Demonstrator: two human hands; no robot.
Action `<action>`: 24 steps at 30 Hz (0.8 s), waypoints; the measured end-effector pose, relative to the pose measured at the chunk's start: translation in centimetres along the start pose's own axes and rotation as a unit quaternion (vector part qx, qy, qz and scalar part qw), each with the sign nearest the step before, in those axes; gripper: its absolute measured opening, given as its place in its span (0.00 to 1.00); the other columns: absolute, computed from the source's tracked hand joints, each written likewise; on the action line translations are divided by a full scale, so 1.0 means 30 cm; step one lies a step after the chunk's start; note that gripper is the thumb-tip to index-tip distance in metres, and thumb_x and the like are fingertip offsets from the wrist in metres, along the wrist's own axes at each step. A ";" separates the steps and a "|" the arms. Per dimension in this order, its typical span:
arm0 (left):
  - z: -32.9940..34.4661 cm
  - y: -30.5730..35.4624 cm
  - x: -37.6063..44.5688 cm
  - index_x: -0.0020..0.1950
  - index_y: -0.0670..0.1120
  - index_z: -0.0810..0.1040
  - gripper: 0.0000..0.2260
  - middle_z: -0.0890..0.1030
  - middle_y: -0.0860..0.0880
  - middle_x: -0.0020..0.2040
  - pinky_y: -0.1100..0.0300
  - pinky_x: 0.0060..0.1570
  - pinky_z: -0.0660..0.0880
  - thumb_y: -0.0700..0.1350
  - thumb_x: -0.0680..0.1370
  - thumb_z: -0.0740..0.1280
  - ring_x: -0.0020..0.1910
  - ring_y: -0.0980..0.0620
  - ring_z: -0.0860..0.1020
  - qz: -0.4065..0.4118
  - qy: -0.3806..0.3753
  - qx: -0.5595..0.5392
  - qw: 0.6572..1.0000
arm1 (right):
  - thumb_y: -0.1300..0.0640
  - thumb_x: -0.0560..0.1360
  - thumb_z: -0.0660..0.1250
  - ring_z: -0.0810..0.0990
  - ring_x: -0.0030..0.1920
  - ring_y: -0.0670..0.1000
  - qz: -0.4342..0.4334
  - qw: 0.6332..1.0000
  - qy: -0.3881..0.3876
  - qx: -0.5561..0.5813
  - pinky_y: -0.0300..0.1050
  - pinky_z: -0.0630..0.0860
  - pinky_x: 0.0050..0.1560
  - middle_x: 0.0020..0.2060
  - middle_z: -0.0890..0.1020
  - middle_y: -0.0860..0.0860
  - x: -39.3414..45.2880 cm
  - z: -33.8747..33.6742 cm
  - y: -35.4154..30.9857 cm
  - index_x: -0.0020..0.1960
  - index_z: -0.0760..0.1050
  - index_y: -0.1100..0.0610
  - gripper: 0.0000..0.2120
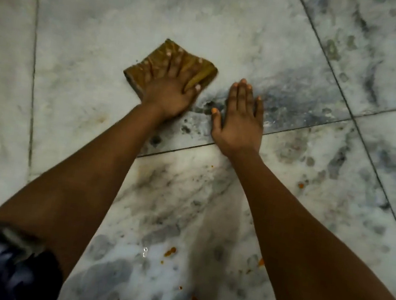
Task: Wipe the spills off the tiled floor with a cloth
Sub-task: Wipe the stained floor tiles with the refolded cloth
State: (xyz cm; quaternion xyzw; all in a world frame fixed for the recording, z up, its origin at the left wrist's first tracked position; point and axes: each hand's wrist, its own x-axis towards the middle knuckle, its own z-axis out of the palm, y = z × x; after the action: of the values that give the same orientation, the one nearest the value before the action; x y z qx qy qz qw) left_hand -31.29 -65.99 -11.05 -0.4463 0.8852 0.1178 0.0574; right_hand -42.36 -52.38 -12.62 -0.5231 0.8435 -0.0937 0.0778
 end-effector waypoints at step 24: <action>-0.028 -0.286 -0.168 0.74 0.62 0.45 0.26 0.43 0.50 0.78 0.38 0.69 0.38 0.64 0.78 0.46 0.76 0.46 0.43 -0.110 -0.002 0.026 0.994 | 0.45 0.80 0.47 0.43 0.76 0.53 0.001 1.000 -0.002 0.002 0.50 0.39 0.75 0.77 0.45 0.57 -0.001 0.003 0.006 0.76 0.42 0.61 0.32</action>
State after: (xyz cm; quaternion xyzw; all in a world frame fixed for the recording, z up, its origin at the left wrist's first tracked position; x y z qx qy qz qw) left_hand -21.38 -67.22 -10.55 -0.5388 0.8336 0.0886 0.0835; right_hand -42.47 -52.27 -12.75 -0.5226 0.8434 -0.0944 0.0810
